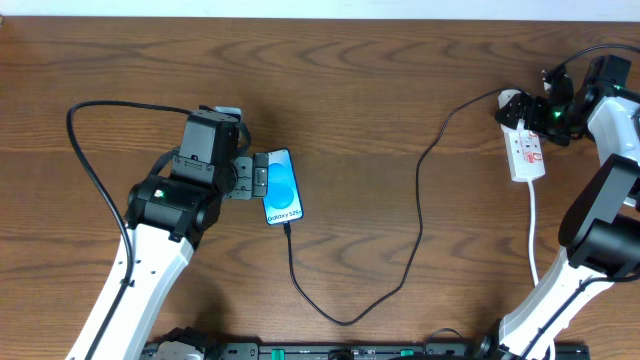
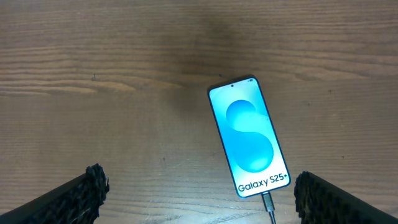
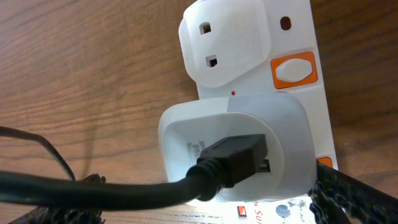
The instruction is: Plug charger to phone and switch on socket
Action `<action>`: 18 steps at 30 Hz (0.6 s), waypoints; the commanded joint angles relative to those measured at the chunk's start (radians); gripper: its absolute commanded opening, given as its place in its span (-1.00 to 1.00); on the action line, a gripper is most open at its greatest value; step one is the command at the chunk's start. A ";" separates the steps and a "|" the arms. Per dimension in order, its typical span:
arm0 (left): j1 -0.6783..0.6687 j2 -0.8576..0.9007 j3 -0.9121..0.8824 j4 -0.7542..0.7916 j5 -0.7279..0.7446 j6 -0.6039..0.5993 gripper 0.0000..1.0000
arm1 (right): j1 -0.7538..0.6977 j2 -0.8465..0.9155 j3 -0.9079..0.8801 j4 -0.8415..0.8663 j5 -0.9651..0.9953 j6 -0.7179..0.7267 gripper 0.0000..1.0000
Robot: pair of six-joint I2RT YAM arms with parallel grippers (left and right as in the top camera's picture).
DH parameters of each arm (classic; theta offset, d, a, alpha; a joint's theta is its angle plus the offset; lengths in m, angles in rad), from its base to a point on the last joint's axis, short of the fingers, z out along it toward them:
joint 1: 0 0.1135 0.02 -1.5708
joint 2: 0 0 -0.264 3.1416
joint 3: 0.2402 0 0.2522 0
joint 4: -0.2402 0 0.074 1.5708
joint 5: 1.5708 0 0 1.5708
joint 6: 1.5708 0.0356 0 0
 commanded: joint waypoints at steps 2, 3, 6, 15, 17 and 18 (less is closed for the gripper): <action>-0.002 0.000 0.000 -0.003 -0.013 0.009 0.96 | 0.010 0.011 0.017 -0.001 -0.068 -0.019 0.99; -0.002 0.000 0.000 -0.003 -0.013 0.009 0.96 | 0.010 0.011 0.018 -0.001 -0.079 -0.010 0.99; -0.002 0.000 0.000 -0.003 -0.013 0.009 0.96 | 0.010 0.012 0.017 -0.002 -0.084 0.018 0.99; -0.002 0.000 0.000 -0.003 -0.013 0.009 0.96 | 0.010 0.012 -0.028 0.016 -0.116 0.037 0.98; -0.002 0.000 0.000 -0.003 -0.013 0.009 0.96 | 0.010 0.012 -0.043 0.024 -0.126 0.052 0.99; -0.002 0.000 0.000 -0.003 -0.013 0.009 0.96 | 0.010 0.012 -0.048 0.025 -0.135 0.055 0.99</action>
